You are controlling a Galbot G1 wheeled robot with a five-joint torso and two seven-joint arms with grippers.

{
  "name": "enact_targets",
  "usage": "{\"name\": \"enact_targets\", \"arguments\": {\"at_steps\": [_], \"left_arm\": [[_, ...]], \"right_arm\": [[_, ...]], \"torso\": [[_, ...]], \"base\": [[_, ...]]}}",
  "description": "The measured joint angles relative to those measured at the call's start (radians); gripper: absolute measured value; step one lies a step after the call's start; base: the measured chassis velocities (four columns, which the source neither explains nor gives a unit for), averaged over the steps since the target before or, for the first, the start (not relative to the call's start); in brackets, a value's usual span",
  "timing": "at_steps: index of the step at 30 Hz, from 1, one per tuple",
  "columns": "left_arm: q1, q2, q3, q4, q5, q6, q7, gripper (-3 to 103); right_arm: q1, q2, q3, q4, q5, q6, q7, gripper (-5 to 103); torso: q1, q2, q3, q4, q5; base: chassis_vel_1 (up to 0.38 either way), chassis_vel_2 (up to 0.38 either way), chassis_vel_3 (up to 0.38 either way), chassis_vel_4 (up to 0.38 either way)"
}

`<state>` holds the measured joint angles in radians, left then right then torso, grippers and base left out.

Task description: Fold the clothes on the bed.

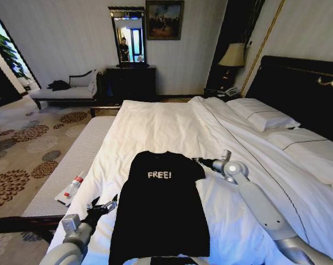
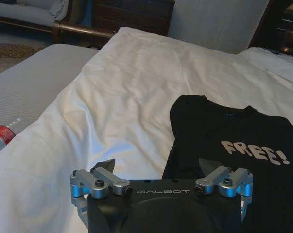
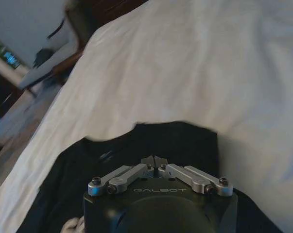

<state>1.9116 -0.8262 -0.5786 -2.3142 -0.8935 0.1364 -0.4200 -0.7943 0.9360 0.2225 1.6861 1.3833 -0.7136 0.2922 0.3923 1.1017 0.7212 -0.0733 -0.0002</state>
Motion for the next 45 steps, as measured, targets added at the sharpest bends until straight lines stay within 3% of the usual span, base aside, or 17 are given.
{"name": "enact_targets", "arguments": {"at_steps": [12,33,35,39,45], "left_arm": [[0.004,0.002,-0.015,0.002,-0.003,0.002,0.001,99],[-0.008,-0.003,-0.011,0.007,-0.003,0.007,-0.002,96],[-0.016,-0.003,-0.003,0.007,-0.003,0.011,-0.007,100],[-0.024,-0.003,0.011,0.007,-0.002,0.015,-0.009,100],[-0.043,-0.004,0.04,0.02,0.004,0.021,-0.011,100]], "right_arm": [[0.07,0.048,-0.142,-0.049,-0.045,-0.004,0.007,0],[0.065,0.103,-0.248,-0.113,-0.149,0.03,-0.034,0],[0.07,0.113,-0.253,-0.131,-0.153,0.037,-0.034,-2],[0.065,0.114,-0.258,-0.128,-0.154,0.041,-0.034,8],[0.037,0.091,-0.258,-0.059,-0.149,0.042,-0.033,36]], "torso": [[0.0,0.0,0.0,0.0,0.0003],[0.0,0.0,0.0,-0.0001,0.0002],[0.0,0.0,0.0,-0.0001,0.0002],[0.0,0.0,0.0,0.0,0.0002],[0.0,0.0,0.0,-0.0001,0.0002]], "base": [[0.0,0.0,0.0,0.0],[0.0,0.0,0.0,0.0],[0.0,0.0,0.0,0.0],[0.0,0.0,0.0,0.0],[0.0,0.0,0.0,0.0]]}}
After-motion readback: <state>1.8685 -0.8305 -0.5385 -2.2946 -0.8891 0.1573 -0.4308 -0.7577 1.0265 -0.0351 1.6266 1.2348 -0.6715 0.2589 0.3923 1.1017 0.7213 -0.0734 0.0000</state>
